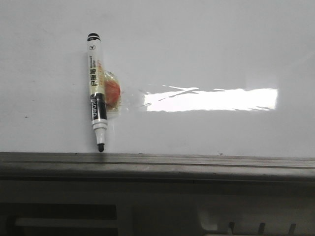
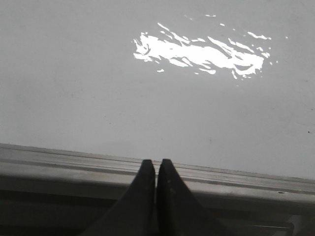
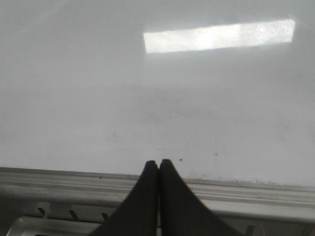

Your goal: Write number 6 on whiteboard

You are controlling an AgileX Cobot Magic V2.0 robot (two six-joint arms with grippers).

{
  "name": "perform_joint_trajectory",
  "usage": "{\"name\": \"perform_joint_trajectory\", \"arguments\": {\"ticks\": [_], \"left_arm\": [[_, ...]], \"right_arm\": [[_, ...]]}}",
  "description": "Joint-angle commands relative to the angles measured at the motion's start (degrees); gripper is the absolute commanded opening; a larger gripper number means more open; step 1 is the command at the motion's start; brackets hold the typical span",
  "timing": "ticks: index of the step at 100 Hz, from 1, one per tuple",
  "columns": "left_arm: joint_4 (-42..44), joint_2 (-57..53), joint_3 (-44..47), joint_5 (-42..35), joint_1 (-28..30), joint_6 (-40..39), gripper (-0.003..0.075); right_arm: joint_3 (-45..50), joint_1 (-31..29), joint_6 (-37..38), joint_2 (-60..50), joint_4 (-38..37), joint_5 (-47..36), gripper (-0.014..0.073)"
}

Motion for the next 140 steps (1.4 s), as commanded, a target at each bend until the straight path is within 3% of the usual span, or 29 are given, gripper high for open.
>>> {"name": "perform_joint_trajectory", "arguments": {"ticks": [1,78,91,98,108,115,128,136,140], "left_arm": [[-0.8,-1.8,2.5,-2.1,0.1,-0.2,-0.0019],[-0.4,-1.8,2.5,-2.2,0.1,-0.2,-0.0019],[1.9,-1.8,2.5,-5.7,0.1,-0.2,-0.0019],[-4.9,-1.8,2.5,-8.6,0.1,-0.3,-0.0019],[-28.7,-1.8,2.5,-9.6,0.1,-0.8,-0.0019],[-38.0,-1.8,2.5,-9.5,0.1,-0.8,-0.0019],[-40.2,-1.8,2.5,-9.7,0.1,-0.8,-0.0019],[-40.5,-1.8,2.5,-9.5,0.1,-0.8,-0.0019],[-40.7,-1.8,2.5,-9.5,0.1,-0.8,-0.0019]], "right_arm": [[1.5,-0.4,-0.2,-0.9,-0.7,-0.9,-0.0055],[1.5,-0.4,-0.2,-0.9,-0.7,-0.9,-0.0055],[1.5,-0.4,-0.3,-0.9,-9.3,-2.9,-0.0055],[1.5,-0.4,-0.3,-0.9,-10.7,-6.3,-0.0055],[1.5,-0.4,-0.3,-0.8,-8.2,-16.6,-0.0055],[1.5,-0.4,-0.3,-0.8,-5.4,-25.0,-0.0055],[1.5,-0.4,-0.3,-0.8,-4.2,-36.8,-0.0055],[1.5,-0.4,-0.3,-0.8,-3.1,-38.9,-0.0055],[1.4,-0.4,0.2,-0.8,0.9,-38.4,-0.0055]]}}
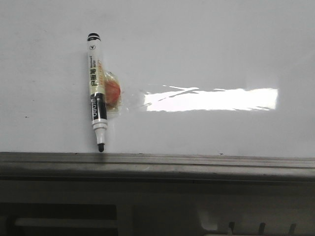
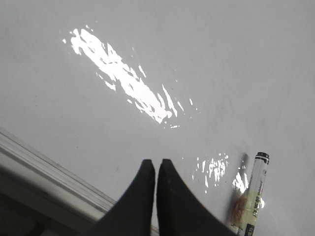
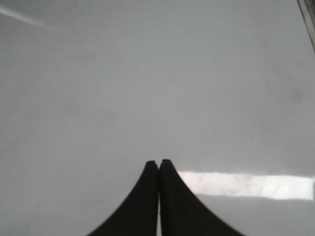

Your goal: Write number 6 on whiteboard

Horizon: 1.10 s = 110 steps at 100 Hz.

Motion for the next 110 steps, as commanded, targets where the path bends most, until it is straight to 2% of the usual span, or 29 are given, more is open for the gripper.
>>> {"name": "perform_joint_trajectory", "arguments": {"ticks": [1,7,14,35,42,54,65,72,83,93,104,110], "left_arm": [[-2.1,-1.8,2.5,-3.4,0.1,-0.3,-0.0019],[-2.1,-1.8,2.5,-3.1,0.1,-0.3,-0.0019],[-2.1,-1.8,2.4,-2.9,0.1,-0.3,-0.0019],[-2.1,-1.8,1.1,-3.2,0.1,2.2,-0.0019],[-2.1,-1.8,0.1,-3.1,0.1,5.1,-0.0019],[-2.1,-1.7,-3.0,-1.5,0.1,11.8,-0.0019],[-1.8,-0.1,-7.0,0.7,0.1,17.7,-0.0019],[1.2,2.6,-10.7,2.5,0.1,19.8,-0.0019],[11.2,9.8,-17.4,8.1,0.1,20.9,-0.0014],[16.4,19.0,-24.5,16.3,0.1,20.9,0.0059],[15.9,28.1,-30.3,20.0,-2.8,20.9,0.0229],[15.4,32.3,-32.4,21.1,-5.7,21.7,0.0312]], "right_arm": [[1.2,-0.4,0.6,-0.8,6.2,-5.9,-0.0055],[0.8,-0.4,1.8,-0.8,16.5,-5.3,-0.0055],[0.3,-0.4,1.8,-0.8,24.5,-5.8,-0.0055],[-2.9,-0.4,1.8,-0.8,28.1,-3.9,-0.0053],[-5.2,-0.4,1.8,-0.8,28.8,2.7,-0.0053],[-10.4,-0.4,1.8,0.7,28.8,20.7,-0.0053],[-16.0,-0.4,0.9,4.3,28.8,31.6,-0.0053],[-19.8,-0.4,-3.4,7.6,28.8,36.7,-0.0053],[-26.3,-0.4,-11.4,12.3,28.8,44.3,-0.0053],[-31.1,-0.4,-15.8,16.6,28.8,49.7,-0.0053],[-34.2,0.3,-17.1,19.9,28.8,52.0,-0.0041],[-35.1,2.0,-17.1,20.3,29.0,51.4,0.0016]]}}
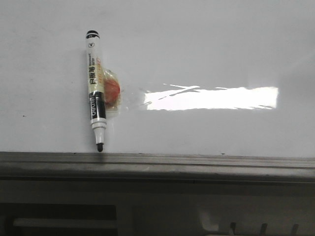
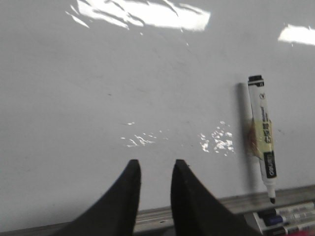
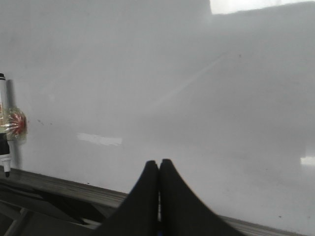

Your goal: Write number 6 on whiteboard

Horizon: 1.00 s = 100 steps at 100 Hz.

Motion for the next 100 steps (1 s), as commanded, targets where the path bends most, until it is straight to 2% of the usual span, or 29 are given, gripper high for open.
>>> {"name": "perform_joint_trajectory", "arguments": {"ticks": [1,6,21,28,46,56,88,100], "left_arm": [[-1.6,6.7,-5.4,-0.4,-4.1,1.6,0.0325],[-2.1,9.2,-6.5,-0.3,-6.4,2.6,0.0353],[-4.8,17.1,-7.8,-3.4,-16.2,3.1,0.036],[-8.7,20.3,-7.8,-7.5,-20.7,3.1,0.0359],[-15.2,27.9,-7.8,-19.3,-30.8,3.1,0.036],[-16.8,32.3,-7.8,-23.6,-34.0,3.1,0.036],[-21.9,40.5,-7.8,-29.3,-34.9,3.1,0.0355],[-21.9,42.3,-7.8,-30.6,-34.9,3.1,0.0298]], "right_arm": [[-3.2,1.8,-1.8,1.9,0.2,-2.8,0.0025],[-3.5,3.6,-2.8,2.1,0.2,-2.6,0.0087],[-3.6,8.1,-4.1,4.6,0.2,0.6,0.0386],[-3.6,8.7,-4.1,5.9,0.2,1.5,0.0453],[-3.6,8.7,-4.1,6.6,0.2,-0.1,0.0456],[-3.6,8.7,-4.1,6.6,0.2,-0.7,0.0456],[-3.6,8.7,-4.1,6.6,0.2,-1.6,0.0443],[-3.6,8.7,-4.1,6.6,0.2,-1.7,0.0426]]}}
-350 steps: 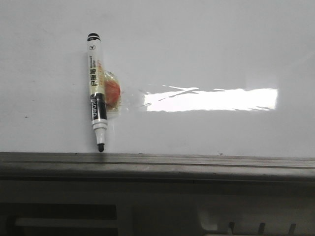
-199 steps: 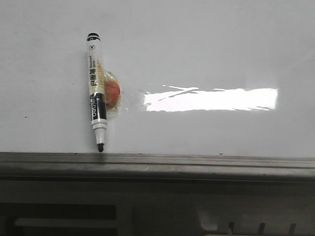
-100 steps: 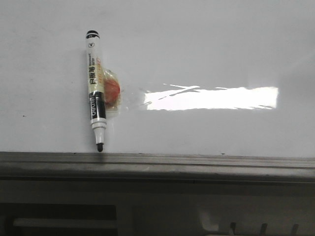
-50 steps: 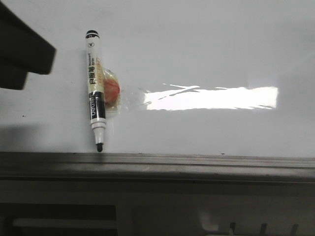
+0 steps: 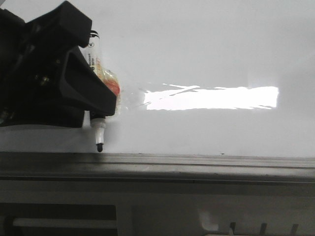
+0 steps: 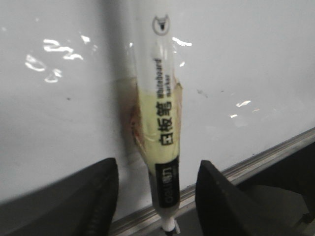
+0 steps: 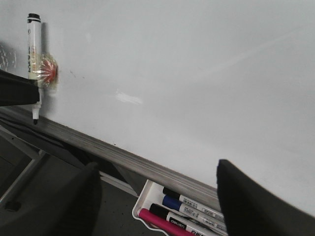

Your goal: Write number 6 on whiteboard

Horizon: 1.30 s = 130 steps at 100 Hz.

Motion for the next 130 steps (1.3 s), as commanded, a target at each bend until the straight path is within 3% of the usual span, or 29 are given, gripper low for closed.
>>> {"name": "perform_joint_trajectory", "arguments": {"ticks": [1,9,21,33,42,63,69,79,130], "left_arm": [[-0.9,0.3,-1.8,-4.1,-0.5,0.1,0.0292],[-0.9,1.0,-1.8,-4.6,-0.4,0.1,0.0202],[-0.8,0.9,-1.8,-4.6,-0.4,0.1,-0.0022],[1.4,-0.2,-2.3,-1.3,-0.4,0.8,-0.0019],[6.1,-2.0,-4.0,4.2,-1.9,9.4,-0.0019],[13.0,-6.6,-7.3,14.2,-9.2,41.5,-0.0019],[14.6,-6.7,-7.3,15.7,-10.9,46.2,-0.0019],[16.1,-6.4,-7.3,16.6,-12.9,47.4,-0.0019],[16.1,-6.0,-7.3,16.6,-13.2,47.4,-0.0019]], "right_arm": [[-1.9,0.2,-0.7,0.8,0.4,-4.5,0.0426],[-1.9,0.2,-0.7,0.8,0.6,-5.6,0.0426],[-1.9,0.2,-0.7,0.8,1.4,-7.5,0.0426],[-2.5,0.3,-0.7,1.1,2.8,-7.5,0.0426],[-3.0,1.1,-3.5,1.7,5.1,-7.7,0.0426],[-3.1,7.1,-32.7,5.2,21.3,-6.0,0.0426],[-3.1,9.2,-40.7,6.6,24.0,-5.0,0.0426],[-3.1,13.1,-46.7,8.9,26.7,-5.5,0.0426],[-3.1,31.6,-47.0,24.3,28.8,-19.6,0.0426]]}}
